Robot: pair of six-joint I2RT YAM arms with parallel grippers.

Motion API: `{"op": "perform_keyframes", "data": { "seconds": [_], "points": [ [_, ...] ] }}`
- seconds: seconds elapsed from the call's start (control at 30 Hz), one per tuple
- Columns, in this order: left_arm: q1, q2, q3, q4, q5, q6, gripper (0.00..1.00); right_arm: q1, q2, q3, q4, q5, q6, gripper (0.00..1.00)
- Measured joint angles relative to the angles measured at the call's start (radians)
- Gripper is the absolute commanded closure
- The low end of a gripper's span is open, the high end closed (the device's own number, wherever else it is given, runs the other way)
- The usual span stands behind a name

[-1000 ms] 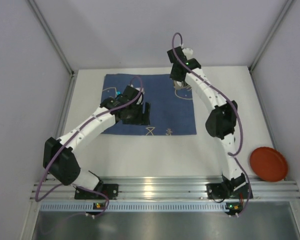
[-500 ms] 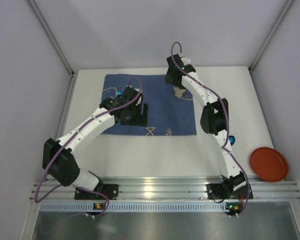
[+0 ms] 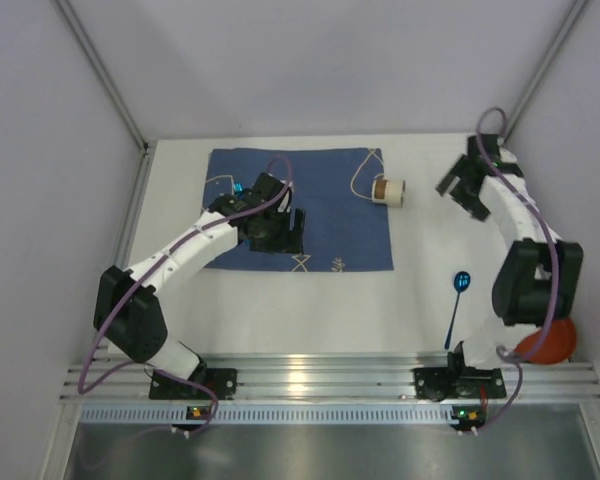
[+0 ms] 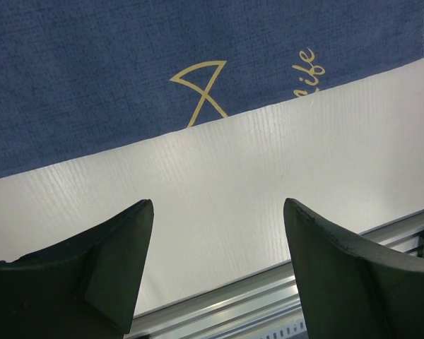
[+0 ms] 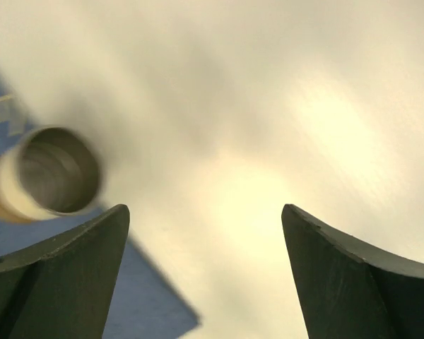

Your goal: Set the dinner table for one person

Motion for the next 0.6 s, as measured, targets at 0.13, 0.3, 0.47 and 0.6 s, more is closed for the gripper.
{"op": "perform_keyframes", "data": {
  "seconds": [0.13, 0.3, 0.47, 0.6],
  "points": [
    [-0.002, 0.0, -0.04, 0.052, 0.028, -0.013, 0.21, -0.257, -0.249, -0.378, 0.012, -0.074, -0.015, 0.11],
    [-0.007, 0.0, -0.078, 0.08, 0.06, -0.019, 0.21, -0.246, -0.357, -0.603, -0.03, -0.158, -0.057, 0.11],
    [-0.009, 0.013, -0.078, 0.106, 0.083, -0.014, 0.21, -0.234, -0.396, -0.619, -0.002, -0.218, -0.07, 0.16],
    [-0.01, 0.017, -0.079, 0.106, 0.089, -0.007, 0.21, -0.229, -0.396, -0.619, 0.104, -0.343, -0.06, 0.2]
  ]
}}
